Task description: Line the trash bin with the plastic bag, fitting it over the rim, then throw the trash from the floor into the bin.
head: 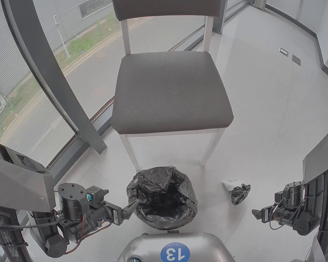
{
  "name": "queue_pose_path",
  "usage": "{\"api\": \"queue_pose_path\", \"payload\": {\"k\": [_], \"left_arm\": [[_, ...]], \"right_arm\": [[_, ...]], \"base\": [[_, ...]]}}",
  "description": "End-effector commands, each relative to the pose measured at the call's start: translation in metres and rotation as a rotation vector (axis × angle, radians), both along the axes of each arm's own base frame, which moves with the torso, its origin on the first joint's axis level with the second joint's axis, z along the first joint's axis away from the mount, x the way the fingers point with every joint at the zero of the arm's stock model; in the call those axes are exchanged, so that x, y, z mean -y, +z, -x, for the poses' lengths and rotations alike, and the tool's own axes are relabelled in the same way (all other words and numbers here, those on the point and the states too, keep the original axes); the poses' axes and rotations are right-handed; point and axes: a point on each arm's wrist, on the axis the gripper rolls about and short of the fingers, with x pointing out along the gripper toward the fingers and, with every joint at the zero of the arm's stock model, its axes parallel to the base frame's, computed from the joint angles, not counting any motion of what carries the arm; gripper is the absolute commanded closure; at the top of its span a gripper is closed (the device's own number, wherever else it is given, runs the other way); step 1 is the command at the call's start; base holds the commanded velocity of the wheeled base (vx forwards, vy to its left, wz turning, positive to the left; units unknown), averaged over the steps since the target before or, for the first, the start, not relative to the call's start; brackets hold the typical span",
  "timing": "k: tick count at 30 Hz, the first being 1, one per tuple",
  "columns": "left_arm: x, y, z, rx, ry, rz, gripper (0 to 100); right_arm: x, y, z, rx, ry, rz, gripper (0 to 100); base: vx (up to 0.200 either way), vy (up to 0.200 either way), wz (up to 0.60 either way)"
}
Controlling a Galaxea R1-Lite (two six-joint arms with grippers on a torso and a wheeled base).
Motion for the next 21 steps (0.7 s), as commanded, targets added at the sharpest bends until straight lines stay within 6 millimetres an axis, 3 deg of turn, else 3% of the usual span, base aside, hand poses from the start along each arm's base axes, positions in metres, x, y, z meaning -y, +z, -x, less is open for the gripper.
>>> {"api": "queue_pose_path", "payload": {"k": [1, 13, 15, 21], "left_arm": [[0.004, 0.006, 0.002, 0.028, -0.016, 0.018, 0], [0.009, 0.004, -0.002, 0.036, -0.026, 0.021, 0], [0.012, 0.003, -0.005, 0.043, -0.029, 0.025, 0], [0.015, 0.001, -0.009, 0.044, -0.03, 0.026, 0]], "right_arm": [[0.022, -0.024, 0.003, -0.096, -0.088, -0.017, 0], [0.026, -0.031, -0.048, 0.08, -0.084, -0.06, 0], [0.027, -0.04, -0.066, 0.121, -0.079, -0.059, 0], [0.027, -0.054, -0.085, 0.153, -0.072, -0.059, 0]], "base": [[0.0, 0.0, 0.0], [0.0, 0.0, 0.0], [0.0, 0.0, 0.0], [0.0, 0.0, 0.0]]}}
